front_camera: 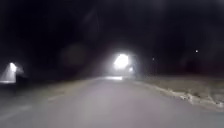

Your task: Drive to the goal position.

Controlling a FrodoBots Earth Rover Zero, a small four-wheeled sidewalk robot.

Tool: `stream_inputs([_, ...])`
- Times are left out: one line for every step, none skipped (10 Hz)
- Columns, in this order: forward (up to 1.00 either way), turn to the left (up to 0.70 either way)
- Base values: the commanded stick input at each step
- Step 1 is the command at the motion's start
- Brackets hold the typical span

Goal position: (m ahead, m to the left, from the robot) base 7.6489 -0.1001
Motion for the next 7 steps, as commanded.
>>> stream_inputs([1.00,0.09])
stream_inputs([1.00,0.15])
stream_inputs([1.00,0.12])
stream_inputs([1.00,0.06])
stream_inputs([1.00,0.05])
stream_inputs([1.00,0.05])
stream_inputs([1.00,0.05])
